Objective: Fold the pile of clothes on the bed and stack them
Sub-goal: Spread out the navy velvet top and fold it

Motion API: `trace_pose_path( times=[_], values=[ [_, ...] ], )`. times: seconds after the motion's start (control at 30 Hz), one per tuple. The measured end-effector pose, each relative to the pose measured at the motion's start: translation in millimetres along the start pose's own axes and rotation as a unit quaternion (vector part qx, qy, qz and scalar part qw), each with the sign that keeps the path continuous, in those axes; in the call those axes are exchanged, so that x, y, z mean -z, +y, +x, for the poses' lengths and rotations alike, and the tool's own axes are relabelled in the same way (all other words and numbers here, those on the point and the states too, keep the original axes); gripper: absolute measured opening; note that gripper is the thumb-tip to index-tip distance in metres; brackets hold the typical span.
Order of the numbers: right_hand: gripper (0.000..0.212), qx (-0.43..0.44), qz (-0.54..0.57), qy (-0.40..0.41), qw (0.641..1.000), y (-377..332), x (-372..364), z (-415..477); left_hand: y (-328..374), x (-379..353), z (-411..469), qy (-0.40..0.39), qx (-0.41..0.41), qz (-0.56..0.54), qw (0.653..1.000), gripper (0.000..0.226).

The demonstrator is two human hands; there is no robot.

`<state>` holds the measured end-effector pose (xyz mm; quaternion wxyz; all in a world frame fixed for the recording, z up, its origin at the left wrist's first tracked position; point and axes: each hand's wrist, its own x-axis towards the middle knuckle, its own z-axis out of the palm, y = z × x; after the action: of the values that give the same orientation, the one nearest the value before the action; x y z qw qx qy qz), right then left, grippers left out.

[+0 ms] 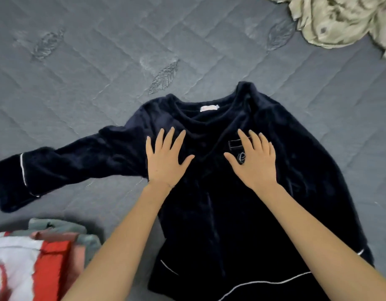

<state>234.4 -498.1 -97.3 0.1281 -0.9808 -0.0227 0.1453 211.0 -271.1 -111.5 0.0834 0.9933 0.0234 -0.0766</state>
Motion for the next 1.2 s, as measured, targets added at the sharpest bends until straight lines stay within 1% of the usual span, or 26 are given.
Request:
trace_pose_path(
  times=[0.1, 0.2, 0.33, 0.43, 0.57, 0.63, 0.73, 0.77, 0.8, 0.87, 0.9, 0.93, 1.0, 1.03, 1.13, 1.2],
  values=[
    [0.072, -0.018, 0.008, 0.024, 1.000, 49, 16, -8, 49, -4, 9, 0.000, -0.017, -0.005, 1.000, 0.068],
    [0.071, -0.063, 0.022, 0.018, 0.998, 94, 28, -14, 89, -4, 16, 0.003, -0.023, -0.019, 1.000, 0.067],
    [0.074, -0.122, 0.033, 0.000, 0.992, 143, 33, -26, 129, -11, 25, -0.008, -0.056, 0.010, 0.998, 0.069],
    [0.076, -0.124, 0.035, -0.021, 0.991, 163, 24, -35, 160, -21, 34, -0.020, -0.077, 0.023, 0.997, 0.069],
    [0.076, -0.114, 0.042, -0.074, 0.990, 174, 4, -38, 195, -36, 49, -0.022, -0.125, 0.052, 0.991, 0.068],
    [0.062, -0.093, 0.047, -0.065, 0.992, 176, -4, -35, 207, -42, 57, -0.024, -0.159, 0.073, 0.984, 0.068],
    [0.024, -0.075, 0.097, 0.023, 0.992, 186, -8, -29, 220, -50, 66, -0.036, -0.199, 0.094, 0.975, 0.072],
    [0.019, -0.084, 0.131, 0.038, 0.987, 190, -2, -26, 224, -52, 69, -0.033, -0.212, 0.098, 0.972, 0.069],
    [0.019, -0.099, 0.172, 0.040, 0.979, 195, 5, -23, 228, -52, 71, -0.025, -0.223, 0.094, 0.970, 0.062],
    [0.022, -0.124, 0.226, 0.047, 0.965, 207, 20, -16, 235, -53, 78, 0.015, -0.240, 0.062, 0.969, 0.036],
    [0.023, -0.129, 0.237, 0.056, 0.961, 213, 27, -13, 241, -52, 82, 0.034, -0.234, 0.034, 0.971, 0.024],
    [0.024, -0.131, 0.243, 0.065, 0.959, 218, 33, -10, 247, -49, 87, 0.045, -0.218, -0.002, 0.975, 0.016],
    [0.025, -0.138, 0.248, 0.072, 0.956, 225, 42, -7, 264, -40, 96, 0.050, -0.174, -0.083, 0.980, 0.013],
    [0.027, -0.144, 0.249, 0.063, 0.956, 228, 45, -6, 273, -36, 101, 0.055, -0.161, -0.109, 0.979, 0.013],
    [0.043, -0.171, 0.259, -0.003, 0.951, 235, 44, -13, 297, -25, 118, 0.061, -0.151, -0.121, 0.979, 0.012],
    [0.048, -0.195, 0.249, -0.036, 0.948, 240, 39, -21, 310, -22, 131, 0.053, -0.150, -0.120, 0.980, 0.013]
  ],
)
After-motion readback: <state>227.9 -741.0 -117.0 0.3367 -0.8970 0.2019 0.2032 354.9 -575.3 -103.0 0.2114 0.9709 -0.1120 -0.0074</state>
